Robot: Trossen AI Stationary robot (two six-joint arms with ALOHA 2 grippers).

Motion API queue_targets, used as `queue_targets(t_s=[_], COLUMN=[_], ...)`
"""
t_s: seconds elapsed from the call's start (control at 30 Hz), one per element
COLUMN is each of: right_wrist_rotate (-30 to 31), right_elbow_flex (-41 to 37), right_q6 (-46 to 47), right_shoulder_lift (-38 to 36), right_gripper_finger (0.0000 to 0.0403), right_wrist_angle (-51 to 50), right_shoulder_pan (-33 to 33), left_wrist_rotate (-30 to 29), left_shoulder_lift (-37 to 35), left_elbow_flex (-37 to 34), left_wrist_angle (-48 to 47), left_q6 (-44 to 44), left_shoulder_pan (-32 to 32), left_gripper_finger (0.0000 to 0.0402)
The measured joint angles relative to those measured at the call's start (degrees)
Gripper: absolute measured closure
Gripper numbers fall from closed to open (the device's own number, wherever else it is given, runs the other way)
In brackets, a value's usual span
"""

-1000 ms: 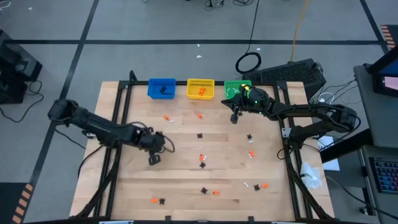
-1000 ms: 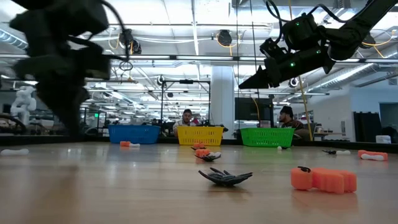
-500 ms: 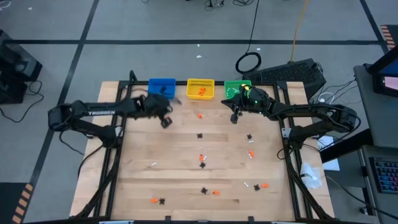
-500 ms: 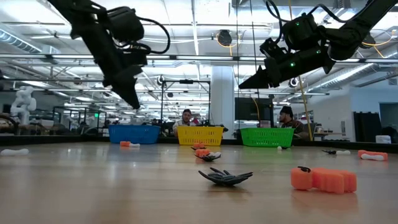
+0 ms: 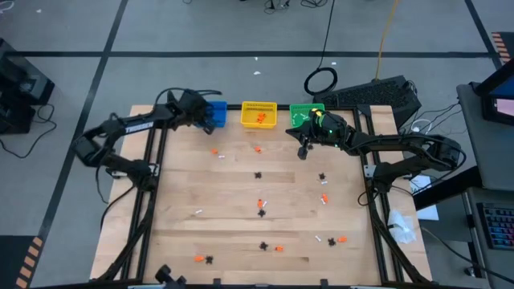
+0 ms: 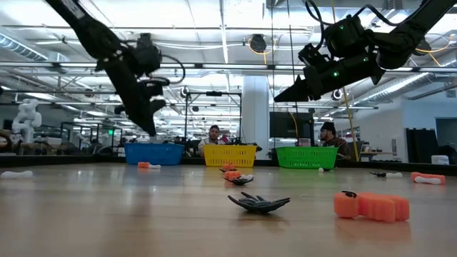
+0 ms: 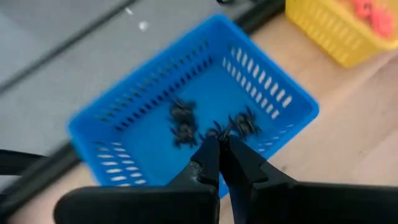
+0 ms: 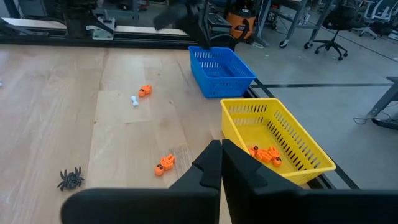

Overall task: Sort Halloween decoration
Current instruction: Put the black spider toy into the blue bin

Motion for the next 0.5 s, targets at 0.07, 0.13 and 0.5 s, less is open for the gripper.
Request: queue_targets(t_s=[0.07, 0.13, 0.5], right_wrist_rotate=[0.1, 0.1, 0.2], right_elbow_flex=[0.0, 0.0, 0.0], right_q6=[0.0, 0.0, -0.4], right_shoulder_lift=[0.0, 0.0, 0.0], right_gripper_finger=[0.0403, 0.0403, 0.0403], right_wrist_angle=[0.0, 0.0, 0.0], right_shoulder_pan=[0.0, 0.0, 0.0], left_wrist_rotate=[0.4, 0.4, 0.3], left_shoulder_lift=[2.8, 5.1, 11.0], left_elbow_flex=[0.0, 0.0, 0.0], left_wrist_angle=[2.3, 4.3, 8.8], left_q6=[0.5, 1.0, 1.2], left_shoulder_pan=[0.9, 1.6, 2.5], left_gripper_finger=[0.0395, 0.0395, 0.0384])
